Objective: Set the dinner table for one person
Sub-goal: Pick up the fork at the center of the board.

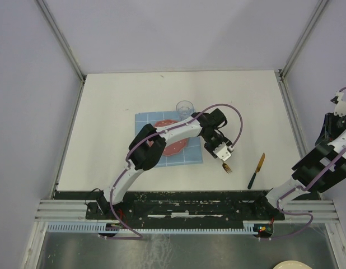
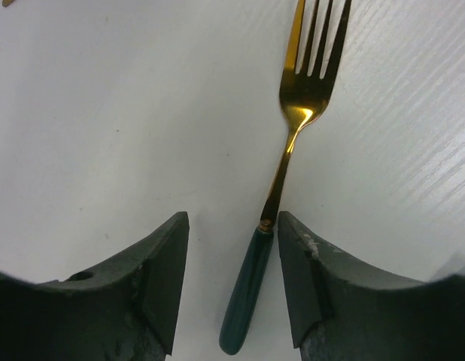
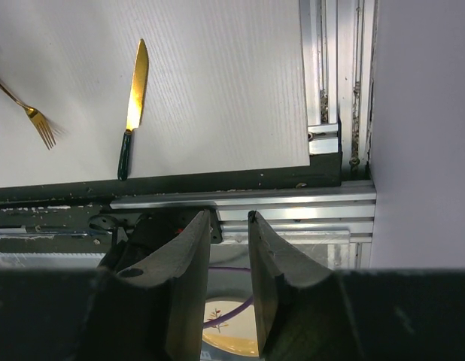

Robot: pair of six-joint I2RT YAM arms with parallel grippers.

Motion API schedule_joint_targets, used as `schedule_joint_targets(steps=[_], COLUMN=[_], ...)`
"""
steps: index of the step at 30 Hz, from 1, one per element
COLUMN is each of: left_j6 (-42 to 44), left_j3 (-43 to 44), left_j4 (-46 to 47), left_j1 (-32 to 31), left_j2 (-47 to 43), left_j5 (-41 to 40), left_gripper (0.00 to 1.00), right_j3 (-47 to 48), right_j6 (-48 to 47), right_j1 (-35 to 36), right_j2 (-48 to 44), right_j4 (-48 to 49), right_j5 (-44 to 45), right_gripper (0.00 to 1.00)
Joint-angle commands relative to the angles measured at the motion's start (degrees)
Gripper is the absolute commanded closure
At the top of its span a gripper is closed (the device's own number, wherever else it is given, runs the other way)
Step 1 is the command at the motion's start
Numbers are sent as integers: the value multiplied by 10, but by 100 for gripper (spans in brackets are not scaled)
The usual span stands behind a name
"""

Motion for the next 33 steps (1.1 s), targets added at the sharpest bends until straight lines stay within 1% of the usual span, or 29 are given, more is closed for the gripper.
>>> schedule_joint_targets(steps=[1,4,6,8,9,13,15,18,21,24,26,27,29,33], left_j6=[20,45,63,79,88,103,103,96,86,80,75,62,52,33], left_j3=[7,2,1,1,3,14,14,24,50,63,73,85,87,89], left_j4=[-42,-89,-122,-157,-176,-243,-256,-255,-255,-244,-237,-227,-214,-180], left_j1=[-3,-3,-3,-3,-3,-3,-3,-3,-3,-3,-5,-5,-8,-15], left_j2=[20,17,16,17,17,23,27,38,50,59,65,73,75,84], left_j5=[-11,-29,-41,-54,-60,-82,-93,-106,-103,-101,-101,-101,-102,-117], left_gripper=[46,52,60,64,64,52,49,48,51,57,59,66,73,95], right_j3=[7,10,12,13,14,14,11,-3,-15,-11,-6,0,0,-4], right_j6=[4,8,11,14,14,14,14,13,11,8,9,8,7,7], right_j1=[-6,-6,-6,-7,-6,-6,-6,-6,-6,-6,-6,-7,-7,-7], right_j2=[-12,-10,-9,-8,-7,-7,-9,-14,-19,-20,-23,-25,-27,-31], right_j4=[-88,-88,-88,-89,-88,-89,-89,-87,-84,-87,-88,-88,-89,-89], right_j5=[-12,-21,-27,-30,-32,-35,-39,-47,-47,-46,-43,-41,-40,-39], right_gripper=[66,65,65,65,65,65,65,65,66,66,66,66,66,66])
